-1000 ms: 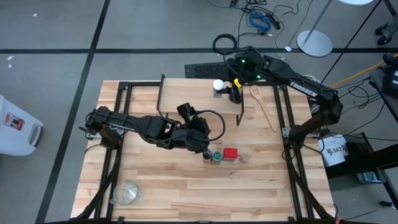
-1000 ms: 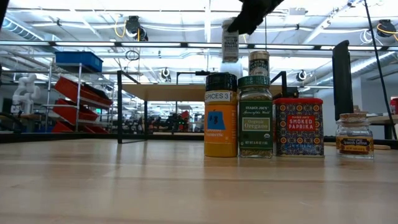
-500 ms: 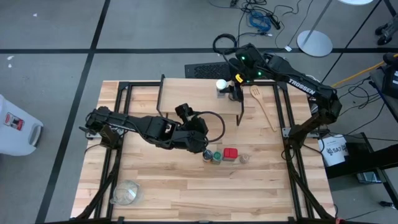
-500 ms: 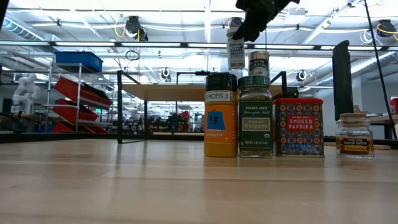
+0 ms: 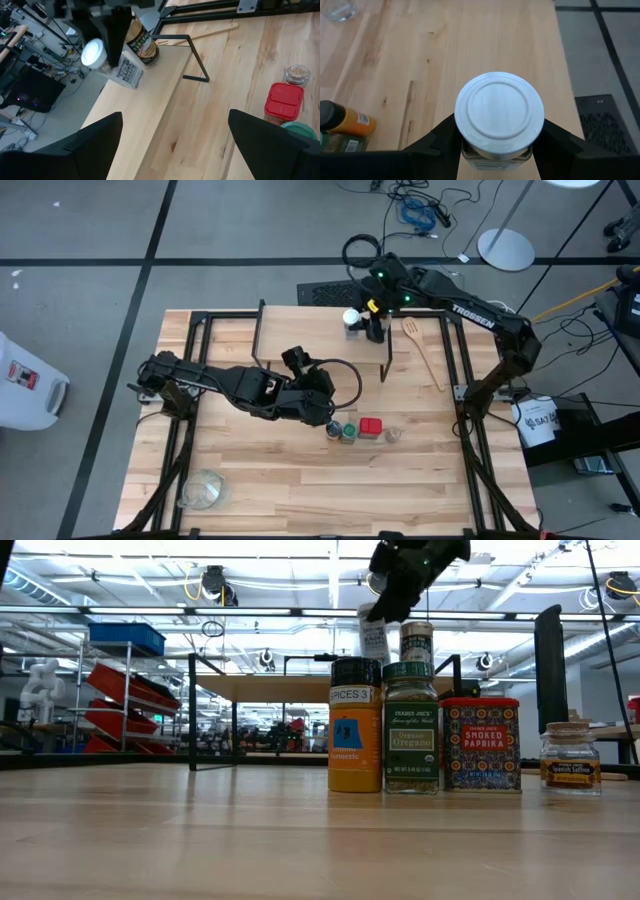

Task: Shelf spices
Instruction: Put the white seasoning bottle on the shelf

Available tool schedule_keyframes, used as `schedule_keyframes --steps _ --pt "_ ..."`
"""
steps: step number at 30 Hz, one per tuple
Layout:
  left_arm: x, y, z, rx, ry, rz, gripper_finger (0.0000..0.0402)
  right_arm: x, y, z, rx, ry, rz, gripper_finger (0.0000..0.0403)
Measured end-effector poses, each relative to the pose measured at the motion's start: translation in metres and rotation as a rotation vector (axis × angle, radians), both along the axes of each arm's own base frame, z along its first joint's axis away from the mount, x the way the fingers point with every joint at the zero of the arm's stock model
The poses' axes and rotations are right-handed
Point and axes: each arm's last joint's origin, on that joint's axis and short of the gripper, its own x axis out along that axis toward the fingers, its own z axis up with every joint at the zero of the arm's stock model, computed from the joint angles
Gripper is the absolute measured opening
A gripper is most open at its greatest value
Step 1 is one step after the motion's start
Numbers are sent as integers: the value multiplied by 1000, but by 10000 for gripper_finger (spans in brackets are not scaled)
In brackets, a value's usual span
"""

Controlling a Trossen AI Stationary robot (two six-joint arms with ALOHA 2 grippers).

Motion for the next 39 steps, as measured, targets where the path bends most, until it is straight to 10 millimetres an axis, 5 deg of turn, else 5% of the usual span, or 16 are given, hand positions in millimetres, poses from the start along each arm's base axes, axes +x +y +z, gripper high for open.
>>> schedule_keyframes --steps 39 --pt "-1 0 -1 2 12 1 373 6 -10 -20 8 108 -42 187"
